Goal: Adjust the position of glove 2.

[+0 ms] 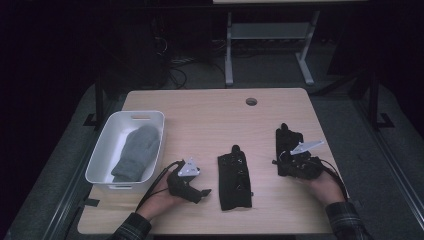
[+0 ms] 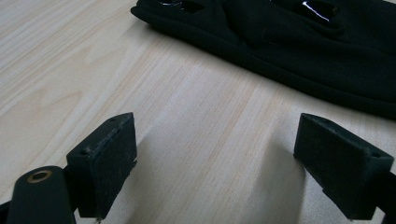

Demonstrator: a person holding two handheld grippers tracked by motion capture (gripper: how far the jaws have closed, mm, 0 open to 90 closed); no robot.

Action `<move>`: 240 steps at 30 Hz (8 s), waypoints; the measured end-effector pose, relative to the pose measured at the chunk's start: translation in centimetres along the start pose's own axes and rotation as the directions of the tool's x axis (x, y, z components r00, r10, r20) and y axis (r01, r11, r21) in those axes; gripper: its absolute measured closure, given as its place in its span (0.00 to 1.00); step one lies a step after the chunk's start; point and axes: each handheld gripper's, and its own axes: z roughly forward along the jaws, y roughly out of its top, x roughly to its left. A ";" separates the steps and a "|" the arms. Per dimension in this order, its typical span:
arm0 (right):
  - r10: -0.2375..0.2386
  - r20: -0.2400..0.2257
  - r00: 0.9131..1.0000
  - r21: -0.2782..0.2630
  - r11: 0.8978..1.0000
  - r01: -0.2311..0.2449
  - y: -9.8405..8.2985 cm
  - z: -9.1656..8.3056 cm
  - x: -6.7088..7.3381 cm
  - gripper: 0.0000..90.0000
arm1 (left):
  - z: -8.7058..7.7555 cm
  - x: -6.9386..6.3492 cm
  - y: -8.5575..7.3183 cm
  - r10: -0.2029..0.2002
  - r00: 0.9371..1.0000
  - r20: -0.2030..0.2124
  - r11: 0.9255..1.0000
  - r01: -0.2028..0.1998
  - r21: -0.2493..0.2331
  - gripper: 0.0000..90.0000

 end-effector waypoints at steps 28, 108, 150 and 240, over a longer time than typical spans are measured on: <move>-0.149 -0.150 0.978 0.018 0.988 0.153 -1.6 -1.3 7.0 0.99 | 0.0 0.0 0.0 0.001 1.000 0.000 1.000 -0.001 -0.001 0.13; -0.096 -0.110 0.989 -0.016 0.995 0.095 -0.5 0.0 2.5 1.00 | 2.9 -1.0 4.8 -0.115 0.993 -0.012 0.991 0.116 0.075 0.76; -0.137 -0.136 0.981 -0.023 0.991 0.135 0.6 1.2 3.7 1.00 | 0.0 1.6 7.0 -0.277 0.959 0.062 0.956 0.282 -0.083 0.95; 0.059 0.046 0.997 -0.098 0.994 -0.054 0.1 1.6 -0.7 0.21 | 7.7 -5.8 10.2 -0.068 0.971 0.227 0.995 0.049 0.087 0.99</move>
